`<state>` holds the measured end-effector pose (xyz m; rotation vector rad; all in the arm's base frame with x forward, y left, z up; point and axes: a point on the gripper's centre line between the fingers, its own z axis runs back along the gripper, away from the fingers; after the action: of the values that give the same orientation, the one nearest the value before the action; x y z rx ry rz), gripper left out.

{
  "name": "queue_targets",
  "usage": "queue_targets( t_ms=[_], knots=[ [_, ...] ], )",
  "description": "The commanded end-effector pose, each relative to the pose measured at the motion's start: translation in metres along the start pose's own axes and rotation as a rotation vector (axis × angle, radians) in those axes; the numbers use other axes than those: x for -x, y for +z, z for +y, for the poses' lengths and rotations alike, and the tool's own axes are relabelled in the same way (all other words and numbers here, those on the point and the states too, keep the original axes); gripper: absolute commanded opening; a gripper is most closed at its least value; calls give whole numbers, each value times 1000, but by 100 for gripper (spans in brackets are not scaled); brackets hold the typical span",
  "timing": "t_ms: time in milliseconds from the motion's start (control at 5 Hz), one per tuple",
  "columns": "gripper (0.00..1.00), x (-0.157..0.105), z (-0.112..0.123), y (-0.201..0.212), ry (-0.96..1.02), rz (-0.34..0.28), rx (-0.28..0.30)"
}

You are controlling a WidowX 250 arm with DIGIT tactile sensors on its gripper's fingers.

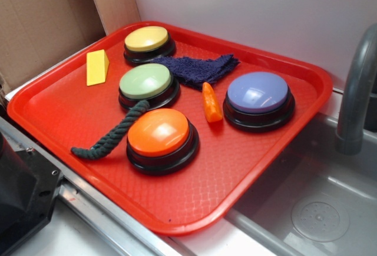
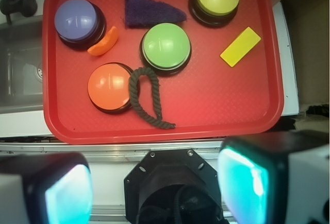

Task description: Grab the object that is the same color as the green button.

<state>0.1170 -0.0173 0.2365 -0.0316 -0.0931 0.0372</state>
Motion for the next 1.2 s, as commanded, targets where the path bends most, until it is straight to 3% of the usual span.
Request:
queue_targets(
  t_ms=[0,200,400,600,800,1000],
  knots=[
    [100,0,0,0,0,0,0],
    [100,-8,2,-26,-37,-56,-55],
    [100,-15,0,-66,-166,-92,-41],
    [100,-21,5,-110,-189,-190,-41],
    [100,-30,8,-150,-316,-228,-60],
    [100,-30,7,-175,-362,-284,-18]
  ],
)
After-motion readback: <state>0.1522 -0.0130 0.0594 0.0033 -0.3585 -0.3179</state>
